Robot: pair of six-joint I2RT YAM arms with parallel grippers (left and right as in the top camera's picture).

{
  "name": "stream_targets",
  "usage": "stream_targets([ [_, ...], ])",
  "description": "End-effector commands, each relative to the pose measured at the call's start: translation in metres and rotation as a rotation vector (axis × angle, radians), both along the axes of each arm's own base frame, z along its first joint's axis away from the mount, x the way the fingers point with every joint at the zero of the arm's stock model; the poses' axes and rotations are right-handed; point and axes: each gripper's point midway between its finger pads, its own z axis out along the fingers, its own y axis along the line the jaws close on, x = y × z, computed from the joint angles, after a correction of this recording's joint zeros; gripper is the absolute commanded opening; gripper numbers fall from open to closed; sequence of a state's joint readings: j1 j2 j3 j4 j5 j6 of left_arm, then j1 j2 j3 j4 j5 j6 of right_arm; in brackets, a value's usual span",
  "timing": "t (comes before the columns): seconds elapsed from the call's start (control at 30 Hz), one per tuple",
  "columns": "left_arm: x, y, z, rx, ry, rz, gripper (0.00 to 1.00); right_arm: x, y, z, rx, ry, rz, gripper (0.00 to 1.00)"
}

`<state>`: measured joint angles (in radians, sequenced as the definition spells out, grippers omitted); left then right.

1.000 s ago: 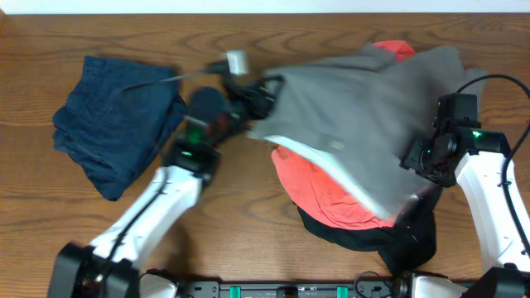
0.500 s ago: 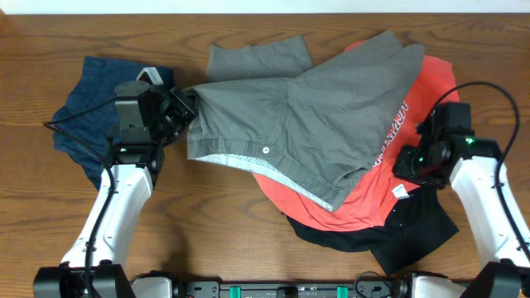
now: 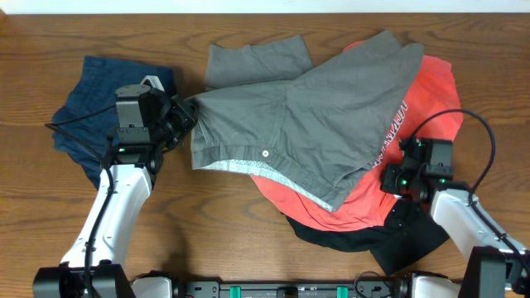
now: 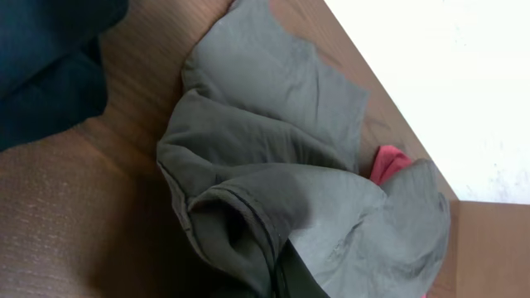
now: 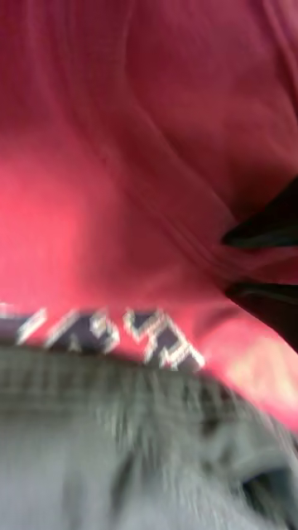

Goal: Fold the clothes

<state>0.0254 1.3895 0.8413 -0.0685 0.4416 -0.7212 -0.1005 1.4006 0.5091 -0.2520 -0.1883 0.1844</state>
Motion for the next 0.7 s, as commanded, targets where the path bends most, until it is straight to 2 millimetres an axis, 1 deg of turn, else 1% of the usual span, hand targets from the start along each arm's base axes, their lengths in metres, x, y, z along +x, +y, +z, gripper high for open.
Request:
stream_targets([
  [0.0, 0.002, 0.005, 0.009, 0.047, -0.039, -0.012, 0.06, -0.008, -0.044, -0.010, -0.202, 0.039, -0.136, 0.14],
  [0.13, -0.003, 0.005, 0.004, 0.060, -0.015, -0.024, 0.06, -0.017, -0.091, -0.006, -0.352, 0.061, -0.297, 0.13],
  [0.23, -0.005, 0.005, 0.001, 0.075, -0.008, -0.038, 0.06, -0.029, -0.123, -0.003, -0.407, 0.083, -0.410, 0.07],
  [0.27, -0.006, 0.005, 0.000, 0.081, -0.005, -0.043, 0.06, -0.034, -0.135, -0.002, -0.418, 0.092, -0.454, 0.07],
  [0.33, -0.007, 0.005, -0.001, 0.091, -0.005, -0.052, 0.06, -0.053, -0.159, -0.001, -0.422, 0.131, -0.607, 0.06],
  [0.37, -0.007, 0.005, -0.001, 0.103, -0.010, -0.061, 0.06, -0.067, -0.171, -0.002, -0.414, 0.158, -0.704, 0.06],
  [0.4, -0.007, 0.006, -0.001, 0.115, -0.013, -0.065, 0.06, -0.077, -0.178, -0.002, -0.405, 0.178, -0.773, 0.05],
  [0.47, -0.007, 0.013, -0.004, 0.141, -0.003, -0.044, 0.06, -0.098, -0.195, -0.003, -0.382, 0.209, -0.899, 0.08],
  [0.5, -0.007, 0.019, -0.007, 0.157, 0.009, -0.022, 0.06, -0.106, -0.200, -0.004, -0.372, 0.223, -0.949, 0.08],
  [0.57, -0.009, 0.033, -0.011, 0.200, 0.027, 0.011, 0.06, -0.124, -0.207, -0.006, -0.341, 0.248, -1.057, 0.12],
  [0.6, -0.010, 0.041, -0.014, 0.213, 0.042, 0.038, 0.06, -0.130, -0.210, -0.007, -0.320, 0.255, -1.100, 0.14],
  [0.63, -0.012, 0.047, -0.016, 0.217, 0.054, 0.054, 0.06, -0.130, -0.210, -0.008, -0.289, 0.250, -1.116, 0.15],
  [0.67, -0.013, 0.050, -0.017, 0.215, 0.062, 0.063, 0.06, -0.125, -0.209, -0.009, -0.242, 0.228, -1.112, 0.16],
])
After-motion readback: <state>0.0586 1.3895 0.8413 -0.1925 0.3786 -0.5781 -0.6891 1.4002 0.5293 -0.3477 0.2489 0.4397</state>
